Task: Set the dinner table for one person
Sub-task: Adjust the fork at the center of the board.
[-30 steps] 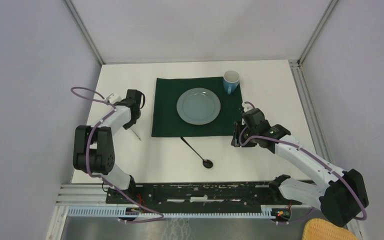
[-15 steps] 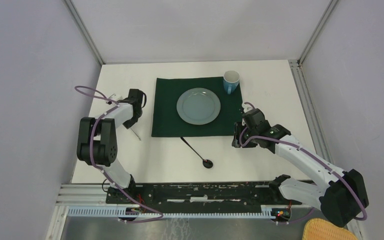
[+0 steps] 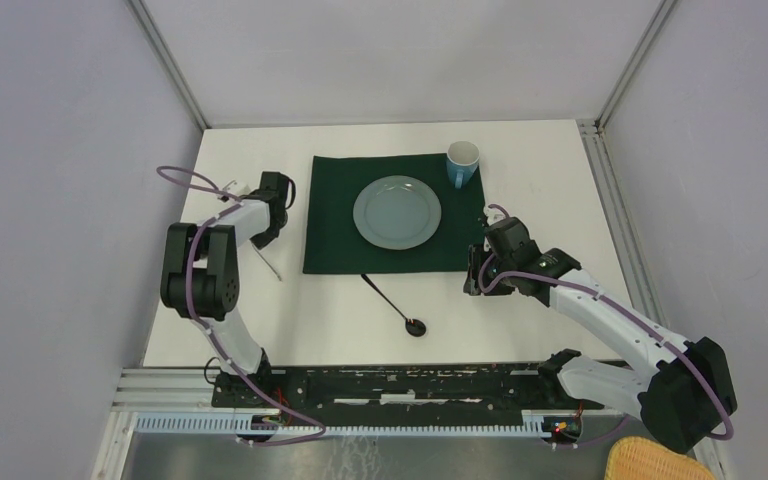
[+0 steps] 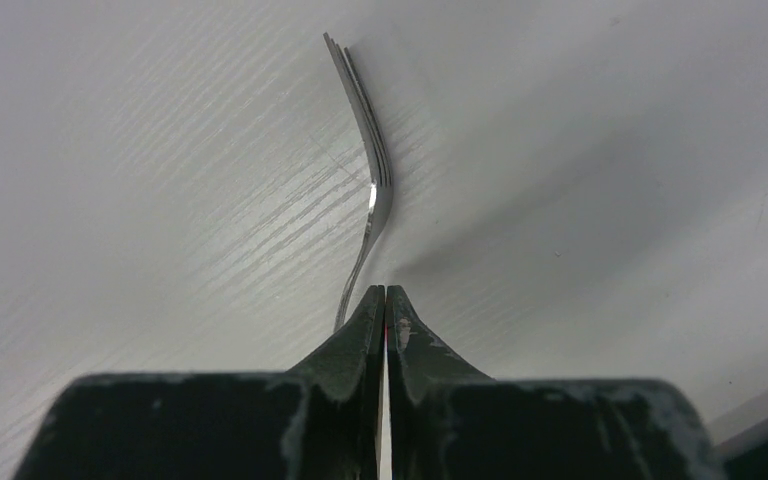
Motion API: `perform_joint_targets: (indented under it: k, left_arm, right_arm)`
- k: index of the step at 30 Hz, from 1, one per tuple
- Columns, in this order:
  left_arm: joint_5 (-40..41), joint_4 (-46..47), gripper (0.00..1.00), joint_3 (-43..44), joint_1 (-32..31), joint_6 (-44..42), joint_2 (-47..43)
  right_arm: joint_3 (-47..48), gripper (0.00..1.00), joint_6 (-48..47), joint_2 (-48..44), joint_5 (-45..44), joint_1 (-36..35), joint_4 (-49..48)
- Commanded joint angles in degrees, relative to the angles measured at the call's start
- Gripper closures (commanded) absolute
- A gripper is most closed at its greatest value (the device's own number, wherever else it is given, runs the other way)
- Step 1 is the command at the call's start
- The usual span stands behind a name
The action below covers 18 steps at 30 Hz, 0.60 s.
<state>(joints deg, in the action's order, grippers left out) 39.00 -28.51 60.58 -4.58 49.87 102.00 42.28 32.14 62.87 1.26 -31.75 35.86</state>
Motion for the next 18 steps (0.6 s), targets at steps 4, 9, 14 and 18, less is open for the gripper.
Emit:
perform_joint_targets:
  k: [4, 9, 14, 18]
  left_arm:
    - [2.56, 4.13, 0.87, -0.54, 0.19, -1.17, -4.53]
    - [5.24, 4.29, 0.82, -2.02, 1.28, 0.64, -7.27]
    - [5.64, 2.14, 0.81, -2.19, 2.41, 2.67, -7.28]
    - [6.06, 1.37, 0.81, -2.66, 2.75, 3.21, -6.76]
  right_arm:
    - [0.51, 0.53, 1.17, 0.61, -0.52, 0.30, -2.26]
    - [0.78, 0.53, 1.17, 0.95, -0.29, 0.29, -2.47]
    - [0.62, 0.53, 0.74, 0.85, -0.46, 0.31, -2.23]
    - [0.69, 0.53, 0.60, 0.85, -0.38, 0.28, -2.36]
